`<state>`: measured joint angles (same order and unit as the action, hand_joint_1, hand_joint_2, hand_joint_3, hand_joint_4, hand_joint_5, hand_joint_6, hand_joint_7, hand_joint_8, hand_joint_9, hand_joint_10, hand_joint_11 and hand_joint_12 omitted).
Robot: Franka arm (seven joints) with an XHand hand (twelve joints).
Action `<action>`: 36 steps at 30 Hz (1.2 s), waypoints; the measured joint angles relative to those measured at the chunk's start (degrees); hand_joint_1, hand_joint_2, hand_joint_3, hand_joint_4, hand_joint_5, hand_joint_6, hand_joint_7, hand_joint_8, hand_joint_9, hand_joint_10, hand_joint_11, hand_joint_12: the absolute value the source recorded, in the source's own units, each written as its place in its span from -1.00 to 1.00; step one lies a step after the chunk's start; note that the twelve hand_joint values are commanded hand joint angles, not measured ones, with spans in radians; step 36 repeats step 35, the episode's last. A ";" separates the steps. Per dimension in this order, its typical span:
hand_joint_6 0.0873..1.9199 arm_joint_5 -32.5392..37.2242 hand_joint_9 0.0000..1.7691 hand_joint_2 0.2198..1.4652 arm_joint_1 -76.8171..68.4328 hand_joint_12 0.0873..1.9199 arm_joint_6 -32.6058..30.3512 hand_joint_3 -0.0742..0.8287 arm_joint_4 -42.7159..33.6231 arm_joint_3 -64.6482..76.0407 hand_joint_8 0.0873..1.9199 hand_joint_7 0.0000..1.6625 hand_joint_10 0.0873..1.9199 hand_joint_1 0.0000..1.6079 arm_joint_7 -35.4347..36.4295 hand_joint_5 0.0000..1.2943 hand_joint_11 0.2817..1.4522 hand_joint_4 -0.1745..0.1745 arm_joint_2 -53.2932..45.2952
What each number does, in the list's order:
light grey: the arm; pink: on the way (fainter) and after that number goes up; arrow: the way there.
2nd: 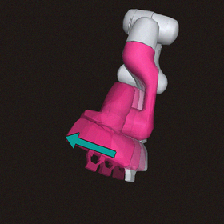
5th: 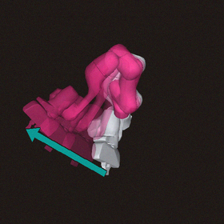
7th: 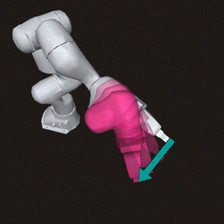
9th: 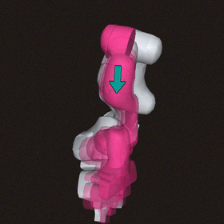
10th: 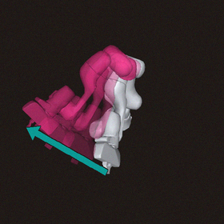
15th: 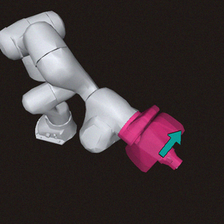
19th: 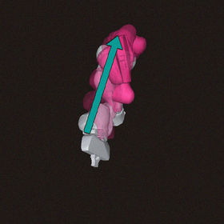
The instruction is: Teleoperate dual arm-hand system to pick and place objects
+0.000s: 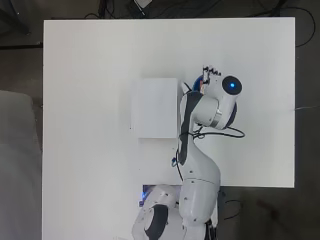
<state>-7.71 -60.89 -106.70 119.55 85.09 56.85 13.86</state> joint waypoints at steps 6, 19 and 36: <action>-1.00 2.03 -0.56 0.15 27.36 -1.00 1.11 -0.87 0.89 -13.06 -1.00 -0.65 -1.00 -0.89 -1.20 -0.66 -0.72 0.47 -7.61; -1.00 2.87 -0.37 0.17 39.80 -1.00 18.05 -0.82 -5.24 -53.44 -1.00 -0.44 -1.00 -0.77 2.16 -0.43 -0.71 0.00 12.16; -1.00 3.28 -0.46 0.22 42.75 -1.00 20.31 -0.83 -3.92 -63.76 -1.00 -0.52 -1.00 -0.68 -2.70 -0.37 -0.74 0.27 19.07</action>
